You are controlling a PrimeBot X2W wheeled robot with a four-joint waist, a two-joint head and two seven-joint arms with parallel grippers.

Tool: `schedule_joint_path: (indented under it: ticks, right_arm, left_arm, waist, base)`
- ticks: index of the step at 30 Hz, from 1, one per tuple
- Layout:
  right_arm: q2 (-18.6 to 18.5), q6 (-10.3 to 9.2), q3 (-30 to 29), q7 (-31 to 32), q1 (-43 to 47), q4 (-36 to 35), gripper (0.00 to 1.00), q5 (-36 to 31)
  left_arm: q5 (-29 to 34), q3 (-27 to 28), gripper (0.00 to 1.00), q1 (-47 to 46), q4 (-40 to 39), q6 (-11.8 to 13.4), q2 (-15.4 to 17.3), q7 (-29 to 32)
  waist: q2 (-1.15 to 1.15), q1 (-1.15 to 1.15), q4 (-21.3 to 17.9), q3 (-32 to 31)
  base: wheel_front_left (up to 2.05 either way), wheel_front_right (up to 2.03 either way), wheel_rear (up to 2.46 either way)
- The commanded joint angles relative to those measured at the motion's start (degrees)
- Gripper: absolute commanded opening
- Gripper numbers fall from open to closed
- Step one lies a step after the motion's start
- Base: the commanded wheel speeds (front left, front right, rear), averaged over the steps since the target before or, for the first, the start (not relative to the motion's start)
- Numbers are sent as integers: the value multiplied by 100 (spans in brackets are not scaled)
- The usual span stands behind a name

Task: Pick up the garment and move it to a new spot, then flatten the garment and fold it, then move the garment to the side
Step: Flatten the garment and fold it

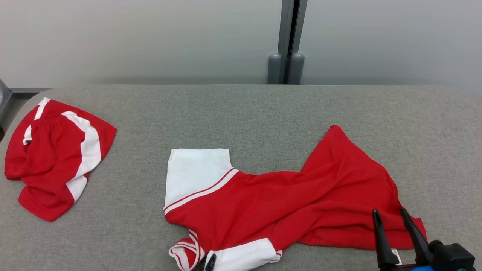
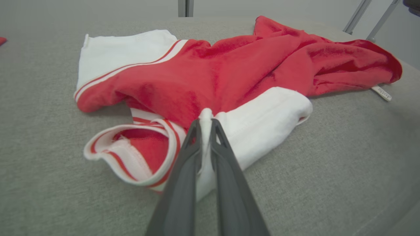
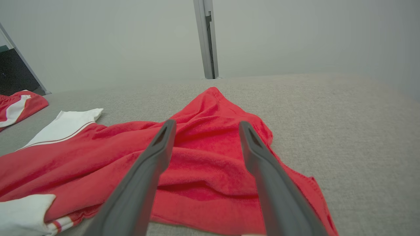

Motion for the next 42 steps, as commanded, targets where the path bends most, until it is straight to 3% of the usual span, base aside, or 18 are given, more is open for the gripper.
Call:
schedule_joint_path:
  ticks: [1, 8, 9, 10, 17, 18, 20, 30, 42]
  right_arm:
    - [-3, 3, 7, -19, 38, 6, 100, 45]
    - [-1, 2, 28, -26, 84, 55, 100, 65]
    - [-1, 3, 28, -26, 92, 61, 100, 69]
    - [-1, 2, 27, -27, 100, 70, 100, 79]
    - [0, 3, 9, -30, 113, 74, 100, 108]
    - [0, 2, 16, -30, 49, 66, 100, 112]
    - [0, 3, 34, -26, 20, 64, 100, 105]
    - [-1, 3, 32, -10, -101, 81, 100, 59]
    - [0, 3, -13, -51, -193, 138, 100, 76]
  left_arm:
    - [42, 30, 0, 12, -2, -12, -16, -16]
    - [68, 114, 0, 200, 82, -127, -108, -16]
    - [54, 151, 37, 206, 47, -136, -129, -15]
    - [39, 198, 98, 210, -7, -144, -153, -15]
    - [78, 748, 100, 118, -746, -156, -236, -15]
    - [107, 1086, 100, -114, -876, -166, -204, -15]
    - [133, 1236, 100, -296, -778, -156, -172, -15]
    - [142, 1630, 100, -1321, 266, -163, 25, -15]
    - [-74, 1450, 100, -1727, 1796, -259, 80, 232]
  waist:
    - [0, 0, 1, -4]
    - [0, 0, 3, -80]
    - [0, 0, 4, -93]
    - [0, 0, 5, -108]
    - [0, 0, -8, -161]
    - [0, 0, -45, -119]
    - [0, 0, -84, -86]
    - [0, 0, -359, 107]
    - [0, 0, -496, 276]
  base:
    - [0, 0, 0]
    - [0, 0, 0]
    - [0, 0, 0]
    - [0, 0, 0]
    - [0, 0, 0]
    - [0, 0, 0]
    - [0, 0, 0]
    - [0, 0, 0]
    - [0, 0, 0]
